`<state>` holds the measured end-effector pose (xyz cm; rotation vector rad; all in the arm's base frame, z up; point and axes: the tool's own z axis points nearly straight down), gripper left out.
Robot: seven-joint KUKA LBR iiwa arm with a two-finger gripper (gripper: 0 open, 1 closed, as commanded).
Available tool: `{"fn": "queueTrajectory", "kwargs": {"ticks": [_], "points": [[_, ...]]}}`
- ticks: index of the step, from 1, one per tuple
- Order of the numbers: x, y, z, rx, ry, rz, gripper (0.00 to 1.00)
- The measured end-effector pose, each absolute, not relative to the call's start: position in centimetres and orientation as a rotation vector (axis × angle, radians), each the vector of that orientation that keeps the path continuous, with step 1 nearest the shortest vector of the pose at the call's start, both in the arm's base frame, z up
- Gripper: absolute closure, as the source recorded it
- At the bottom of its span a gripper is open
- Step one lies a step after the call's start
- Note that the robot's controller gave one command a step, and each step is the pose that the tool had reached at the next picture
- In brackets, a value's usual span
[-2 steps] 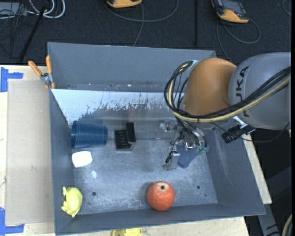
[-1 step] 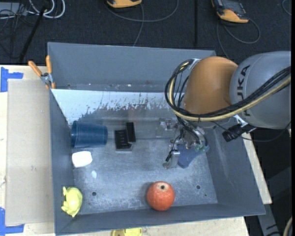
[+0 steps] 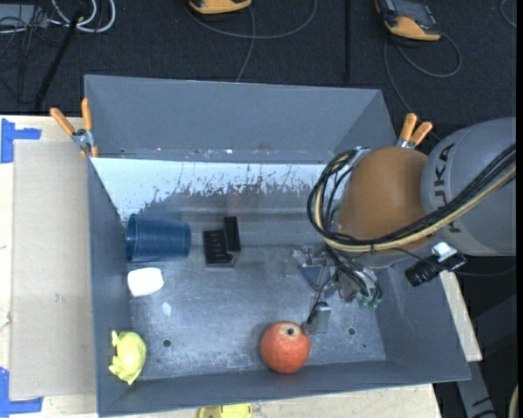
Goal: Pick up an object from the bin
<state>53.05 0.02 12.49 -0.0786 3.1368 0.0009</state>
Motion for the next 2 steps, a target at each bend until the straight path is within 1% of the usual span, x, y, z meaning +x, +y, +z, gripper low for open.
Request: {"fn": "queueTrajectory", "kwargs": {"ticks": [1, 2], "points": [[47.6, 2.4, 11.9, -0.135, 3.142, -0.002, 0.0], [47.7, 2.8, 9.5, -0.299, 3.126, 0.003, 0.0]]}}
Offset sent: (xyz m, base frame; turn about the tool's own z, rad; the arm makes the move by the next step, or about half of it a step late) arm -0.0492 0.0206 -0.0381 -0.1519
